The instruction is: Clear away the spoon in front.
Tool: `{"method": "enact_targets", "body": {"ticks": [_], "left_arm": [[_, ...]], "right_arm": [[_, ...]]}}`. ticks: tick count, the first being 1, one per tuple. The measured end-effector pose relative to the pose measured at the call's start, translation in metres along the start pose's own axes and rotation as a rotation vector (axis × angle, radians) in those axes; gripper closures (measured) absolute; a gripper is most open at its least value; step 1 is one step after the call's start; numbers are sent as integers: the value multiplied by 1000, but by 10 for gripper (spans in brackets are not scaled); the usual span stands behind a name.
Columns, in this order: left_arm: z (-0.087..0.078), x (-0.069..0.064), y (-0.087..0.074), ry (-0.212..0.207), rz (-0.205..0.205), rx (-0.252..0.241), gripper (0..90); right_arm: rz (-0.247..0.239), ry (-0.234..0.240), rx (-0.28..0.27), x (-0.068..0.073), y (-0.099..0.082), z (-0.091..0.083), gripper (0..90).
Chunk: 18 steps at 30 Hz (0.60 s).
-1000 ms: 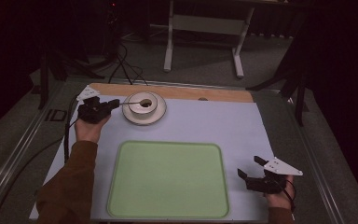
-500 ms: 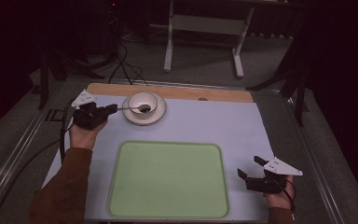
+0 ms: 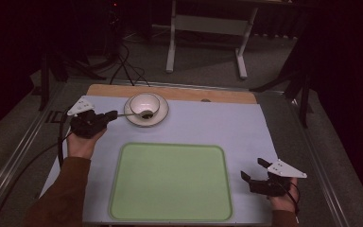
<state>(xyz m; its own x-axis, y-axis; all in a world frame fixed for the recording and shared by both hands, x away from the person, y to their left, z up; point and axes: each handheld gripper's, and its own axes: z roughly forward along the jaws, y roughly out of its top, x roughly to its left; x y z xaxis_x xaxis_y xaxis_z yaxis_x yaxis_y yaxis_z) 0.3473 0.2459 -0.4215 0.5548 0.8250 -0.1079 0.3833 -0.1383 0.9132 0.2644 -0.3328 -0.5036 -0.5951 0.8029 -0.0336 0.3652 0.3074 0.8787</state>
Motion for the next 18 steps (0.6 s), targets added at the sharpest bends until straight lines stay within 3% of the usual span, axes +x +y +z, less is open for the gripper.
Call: {"method": "enact_targets", "body": {"ticks": [4, 12, 18], "left_arm": [[-3, -4, -6, -10, -3, 15, 891], [-20, -7, -22, -23, -47, 34, 890], [-33, -11, -29, -13, -52, 58, 890]], "right_arm": [[-1, 1, 0, 0, 0, 0, 138], [-1, 2, 1, 0, 0, 1, 138], [-2, 2, 5, 1, 0, 1, 138]]}}
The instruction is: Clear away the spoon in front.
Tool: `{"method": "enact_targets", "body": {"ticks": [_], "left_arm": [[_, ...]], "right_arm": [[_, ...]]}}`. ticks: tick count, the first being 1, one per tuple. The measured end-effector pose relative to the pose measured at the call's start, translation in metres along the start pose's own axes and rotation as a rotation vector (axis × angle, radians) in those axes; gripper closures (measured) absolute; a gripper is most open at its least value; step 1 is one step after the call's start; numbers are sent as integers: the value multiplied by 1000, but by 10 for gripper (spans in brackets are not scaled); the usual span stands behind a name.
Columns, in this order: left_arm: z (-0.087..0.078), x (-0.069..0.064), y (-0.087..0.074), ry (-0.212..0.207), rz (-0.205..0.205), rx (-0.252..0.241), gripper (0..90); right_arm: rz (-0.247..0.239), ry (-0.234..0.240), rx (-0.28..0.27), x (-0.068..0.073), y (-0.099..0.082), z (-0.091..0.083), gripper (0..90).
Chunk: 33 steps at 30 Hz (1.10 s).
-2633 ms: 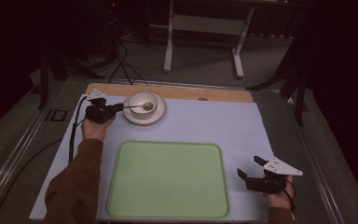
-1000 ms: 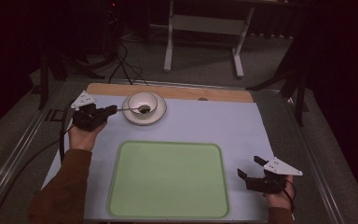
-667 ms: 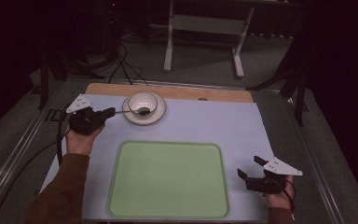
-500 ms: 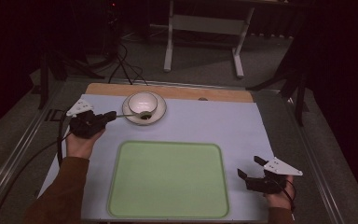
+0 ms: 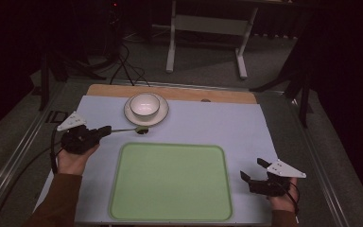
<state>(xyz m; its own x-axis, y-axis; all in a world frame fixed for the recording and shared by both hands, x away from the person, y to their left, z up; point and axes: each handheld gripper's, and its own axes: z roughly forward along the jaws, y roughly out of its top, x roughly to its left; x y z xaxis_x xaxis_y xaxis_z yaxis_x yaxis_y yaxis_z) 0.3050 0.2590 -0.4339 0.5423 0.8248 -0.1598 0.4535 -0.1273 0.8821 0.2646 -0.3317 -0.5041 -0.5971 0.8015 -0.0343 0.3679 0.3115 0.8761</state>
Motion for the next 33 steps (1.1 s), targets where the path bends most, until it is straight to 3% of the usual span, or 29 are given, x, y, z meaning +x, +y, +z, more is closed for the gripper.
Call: {"method": "enact_targets", "body": {"ticks": [11, 18, 23, 26, 33], "left_arm": [[-13, -5, -15, 30, -18, 79, 890], [-7, -4, -12, 75, -12, 129, 890], [0, -3, -5, 77, -21, 94, 888], [9, 1, 2, 90, -35, 19, 888], [25, 6, 10, 118, -53, -79, 884]], "right_arm": [[1, 1, 1, 0, 0, 0, 138], [-2, 2, 3, 0, 0, 1, 138], [-3, 1, 5, 0, 0, 1, 138], [-1, 1, 3, 0, 0, 1, 139], [-2, 0, 3, 0, 0, 1, 138]]}}
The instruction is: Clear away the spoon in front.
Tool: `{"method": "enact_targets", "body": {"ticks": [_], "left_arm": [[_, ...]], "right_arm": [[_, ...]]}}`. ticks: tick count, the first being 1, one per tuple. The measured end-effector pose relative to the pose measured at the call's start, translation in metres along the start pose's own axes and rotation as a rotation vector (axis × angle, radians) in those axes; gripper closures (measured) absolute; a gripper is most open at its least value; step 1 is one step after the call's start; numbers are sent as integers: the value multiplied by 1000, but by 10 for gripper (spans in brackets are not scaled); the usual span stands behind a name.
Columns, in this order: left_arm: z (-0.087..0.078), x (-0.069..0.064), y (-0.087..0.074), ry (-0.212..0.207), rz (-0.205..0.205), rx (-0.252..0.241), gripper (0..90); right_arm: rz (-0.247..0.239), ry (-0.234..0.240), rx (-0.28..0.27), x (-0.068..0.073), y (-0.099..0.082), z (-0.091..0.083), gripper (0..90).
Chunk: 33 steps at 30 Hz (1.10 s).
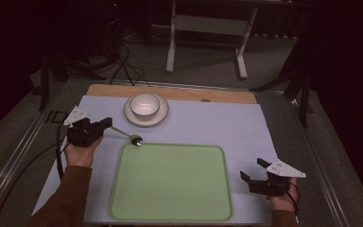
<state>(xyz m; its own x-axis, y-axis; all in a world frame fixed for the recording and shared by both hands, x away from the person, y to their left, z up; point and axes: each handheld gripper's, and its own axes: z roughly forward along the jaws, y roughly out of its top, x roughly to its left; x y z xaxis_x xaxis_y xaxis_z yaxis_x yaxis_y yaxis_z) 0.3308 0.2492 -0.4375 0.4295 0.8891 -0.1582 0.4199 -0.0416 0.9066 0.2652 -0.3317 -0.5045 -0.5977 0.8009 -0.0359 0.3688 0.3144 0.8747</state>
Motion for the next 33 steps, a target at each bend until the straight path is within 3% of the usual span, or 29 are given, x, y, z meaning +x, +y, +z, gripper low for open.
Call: {"method": "enact_targets", "body": {"ticks": [7, 12, 23, 28, 33], "left_arm": [[17, 1, 8, 18, -10, -46, 881], [22, 0, 13, -10, -25, -55, 887], [4, -13, 17, -93, -12, -16, 890], [-5, -18, 17, -119, 4, 11, 890], [-12, -20, 13, -125, -7, 23, 889]], "right_arm": [[0, 1, 0, 0, 0, 0, 139], [0, 1, 0, 0, 0, 0, 138], [-1, 1, 0, 0, 0, 0, 138], [-2, 2, 2, 0, 0, 0, 139], [-2, 2, 1, 0, 0, 0, 139]]}}
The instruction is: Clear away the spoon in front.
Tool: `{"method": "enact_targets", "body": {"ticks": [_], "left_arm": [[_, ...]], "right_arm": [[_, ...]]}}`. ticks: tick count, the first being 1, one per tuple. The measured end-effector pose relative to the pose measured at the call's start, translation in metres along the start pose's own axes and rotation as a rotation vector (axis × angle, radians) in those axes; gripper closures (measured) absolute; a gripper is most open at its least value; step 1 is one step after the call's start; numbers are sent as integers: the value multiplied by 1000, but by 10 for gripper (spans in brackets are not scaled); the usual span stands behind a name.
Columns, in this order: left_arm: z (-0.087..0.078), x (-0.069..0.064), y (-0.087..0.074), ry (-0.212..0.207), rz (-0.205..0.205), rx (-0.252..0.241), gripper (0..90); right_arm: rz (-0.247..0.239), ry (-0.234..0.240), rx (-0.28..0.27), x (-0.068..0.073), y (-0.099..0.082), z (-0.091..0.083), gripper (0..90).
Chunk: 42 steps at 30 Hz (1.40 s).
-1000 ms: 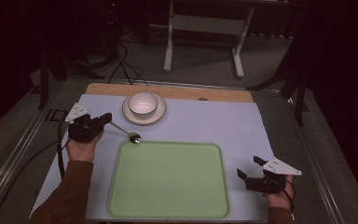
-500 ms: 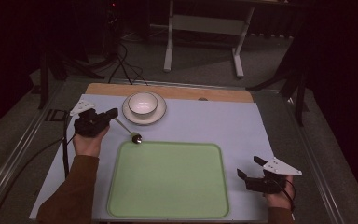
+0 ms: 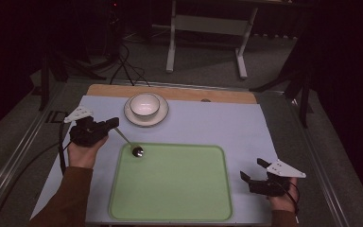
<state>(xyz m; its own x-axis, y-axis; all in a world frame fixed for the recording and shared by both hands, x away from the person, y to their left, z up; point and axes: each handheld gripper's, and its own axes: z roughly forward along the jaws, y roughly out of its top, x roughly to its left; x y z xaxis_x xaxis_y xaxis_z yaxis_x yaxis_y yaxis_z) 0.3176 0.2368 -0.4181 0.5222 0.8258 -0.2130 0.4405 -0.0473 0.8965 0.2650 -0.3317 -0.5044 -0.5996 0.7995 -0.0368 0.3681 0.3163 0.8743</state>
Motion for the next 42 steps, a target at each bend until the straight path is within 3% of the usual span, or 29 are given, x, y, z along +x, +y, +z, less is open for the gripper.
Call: {"method": "enact_targets", "body": {"ticks": [14, 23, 26, 30, 34, 42], "left_arm": [[-24, 0, -7, -20, -3, 45, 888], [-27, 0, -7, -16, 14, 116, 888], [-20, 1, -8, 14, 23, 171, 887], [-9, 6, -8, 62, 29, 167, 879], [1, 11, -7, 74, 27, 167, 869], [26, 10, -16, 22, 29, 171, 843]], "right_arm": [[0, 0, 3, 1, 0, 0, 139], [-3, 3, 5, 0, 0, 1, 138], [-2, 3, 5, 0, 0, 1, 138], [-1, 3, 4, 0, 0, 1, 138], [-2, 4, 4, 0, 0, 1, 139], [-2, 2, 4, 0, 0, 1, 138]]}}
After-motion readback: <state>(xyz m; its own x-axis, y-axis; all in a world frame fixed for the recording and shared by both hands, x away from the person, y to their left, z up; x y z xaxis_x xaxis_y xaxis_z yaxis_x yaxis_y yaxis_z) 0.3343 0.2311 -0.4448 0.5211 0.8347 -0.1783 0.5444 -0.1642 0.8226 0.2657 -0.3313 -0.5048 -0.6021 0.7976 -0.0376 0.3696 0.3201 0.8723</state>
